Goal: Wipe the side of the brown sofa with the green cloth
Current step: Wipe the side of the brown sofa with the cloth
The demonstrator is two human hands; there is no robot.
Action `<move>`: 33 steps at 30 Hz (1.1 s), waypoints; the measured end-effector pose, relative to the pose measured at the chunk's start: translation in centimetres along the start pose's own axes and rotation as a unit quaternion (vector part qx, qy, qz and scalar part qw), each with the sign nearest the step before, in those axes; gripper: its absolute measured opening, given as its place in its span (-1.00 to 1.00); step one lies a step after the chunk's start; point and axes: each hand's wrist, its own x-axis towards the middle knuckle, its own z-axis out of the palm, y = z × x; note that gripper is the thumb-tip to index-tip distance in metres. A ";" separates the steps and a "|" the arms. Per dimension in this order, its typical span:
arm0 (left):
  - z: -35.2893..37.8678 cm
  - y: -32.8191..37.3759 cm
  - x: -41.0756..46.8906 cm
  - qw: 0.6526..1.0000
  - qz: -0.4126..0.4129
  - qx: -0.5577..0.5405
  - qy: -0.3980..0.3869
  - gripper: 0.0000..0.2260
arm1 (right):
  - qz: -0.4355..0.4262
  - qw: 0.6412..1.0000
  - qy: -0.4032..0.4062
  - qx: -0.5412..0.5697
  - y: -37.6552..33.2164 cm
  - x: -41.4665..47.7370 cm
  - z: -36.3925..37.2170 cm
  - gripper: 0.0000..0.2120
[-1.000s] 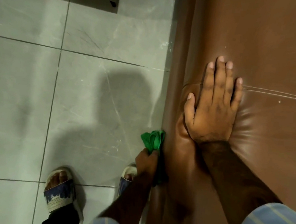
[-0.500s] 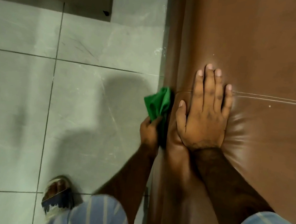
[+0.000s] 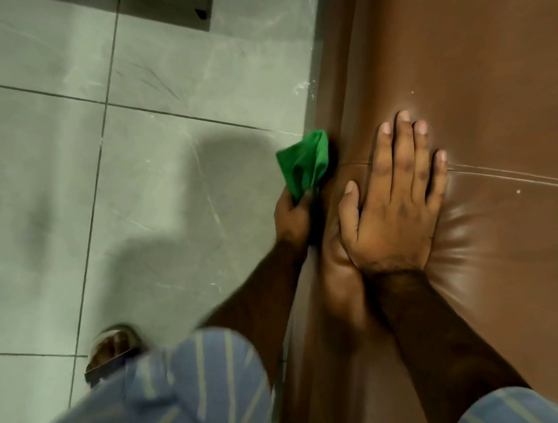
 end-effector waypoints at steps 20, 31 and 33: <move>-1.8 -2.5 -4.3 0.995 -0.046 -0.089 -0.018 -0.71 | 0.009 1.000 -0.002 -0.015 -0.4 0.0 -0.3 -0.24; -4.8 -7.0 -1.9 0.932 -0.179 0.314 -0.027 -0.65 | 0.007 1.000 0.007 -0.016 -0.2 -0.1 -0.1 -0.26; -3.2 -4.3 3.5 0.959 -0.105 0.263 0.004 -0.57 | 0.005 1.000 0.008 -0.008 -0.2 -0.1 -0.1 -0.25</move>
